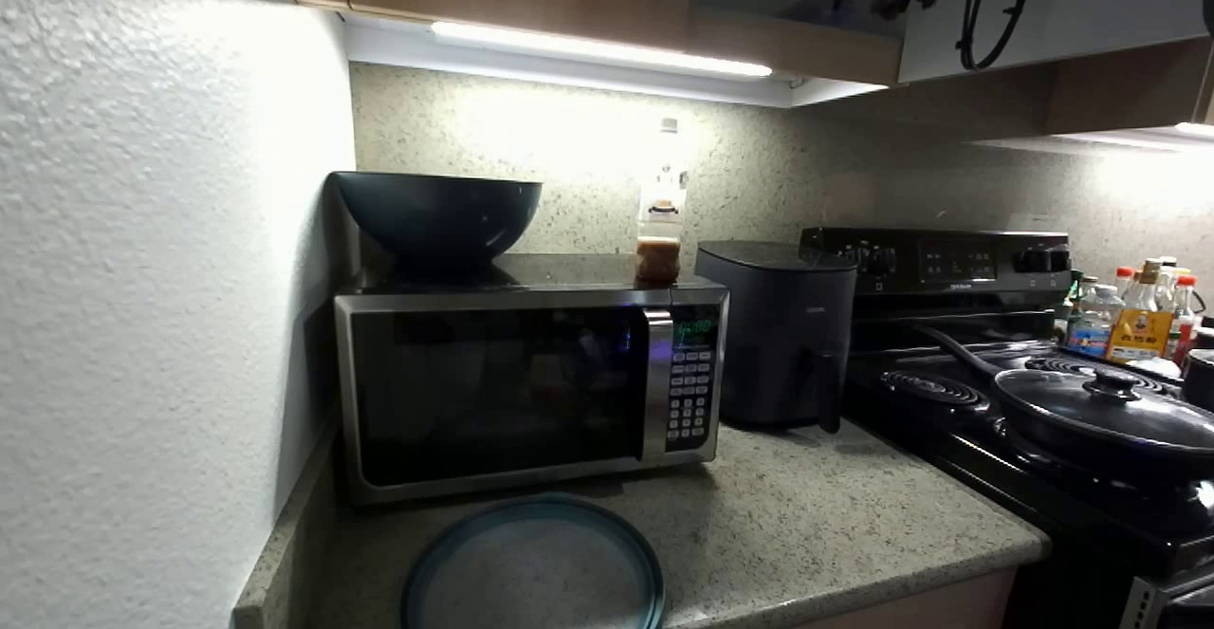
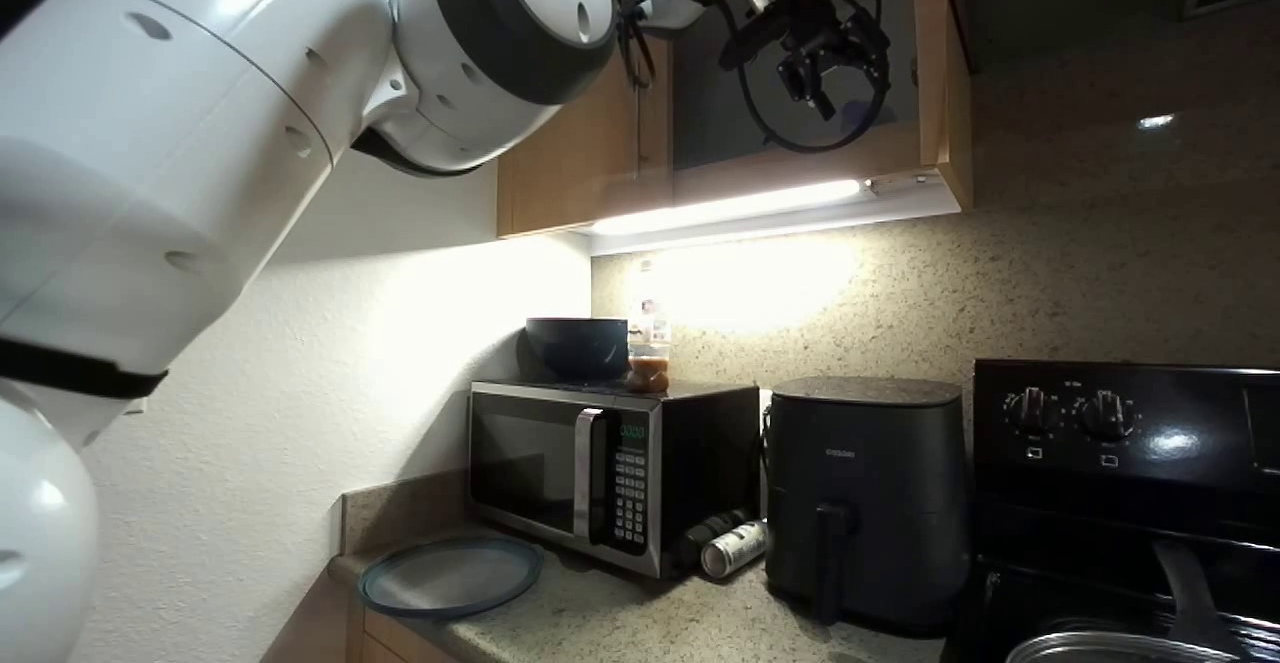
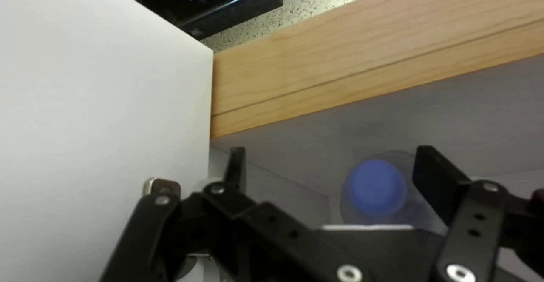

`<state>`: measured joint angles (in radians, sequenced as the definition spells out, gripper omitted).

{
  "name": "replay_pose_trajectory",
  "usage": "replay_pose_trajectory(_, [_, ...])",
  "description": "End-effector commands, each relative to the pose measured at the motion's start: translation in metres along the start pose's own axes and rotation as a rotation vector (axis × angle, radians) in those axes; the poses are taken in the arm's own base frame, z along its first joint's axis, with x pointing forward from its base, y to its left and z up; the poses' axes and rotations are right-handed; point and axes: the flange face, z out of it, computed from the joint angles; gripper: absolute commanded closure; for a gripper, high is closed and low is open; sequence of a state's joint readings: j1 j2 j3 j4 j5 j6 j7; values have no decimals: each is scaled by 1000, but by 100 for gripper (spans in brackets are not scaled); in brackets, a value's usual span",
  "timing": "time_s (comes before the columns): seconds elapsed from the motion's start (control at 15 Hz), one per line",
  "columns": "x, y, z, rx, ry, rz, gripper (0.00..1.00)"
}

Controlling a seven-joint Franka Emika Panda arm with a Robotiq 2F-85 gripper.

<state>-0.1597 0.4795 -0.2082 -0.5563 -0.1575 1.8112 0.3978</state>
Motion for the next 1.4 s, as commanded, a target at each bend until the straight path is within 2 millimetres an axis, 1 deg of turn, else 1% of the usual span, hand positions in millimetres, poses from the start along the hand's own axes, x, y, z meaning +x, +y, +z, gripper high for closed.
replay_pose_trajectory(0.0, [5,-1,3,72,28,-79,0])
replay_pose_trajectory(0.27, [8,-7,11,185,45,-170,0])
replay_pose_trajectory(0.33, [5,-6,14,165,23,-150,0])
replay_pose_trajectory(0.4, [5,-8,12,138,30,-132,0])
replay_pose_trajectory(0.6, [4,-9,15,137,27,-134,0])
replay_pose_trajectory(0.93, [11,-10,23,201,94,-195,0])
replay_pose_trajectory(1.0, [11,-11,25,211,101,-206,4])
replay_pose_trajectory(1.07, [11,-12,27,223,102,-212,26])
replay_pose_trajectory(1.2, [10,-12,32,237,92,-212,30])
replay_pose_trajectory(1.33, [8,-13,35,232,81,-215,44])
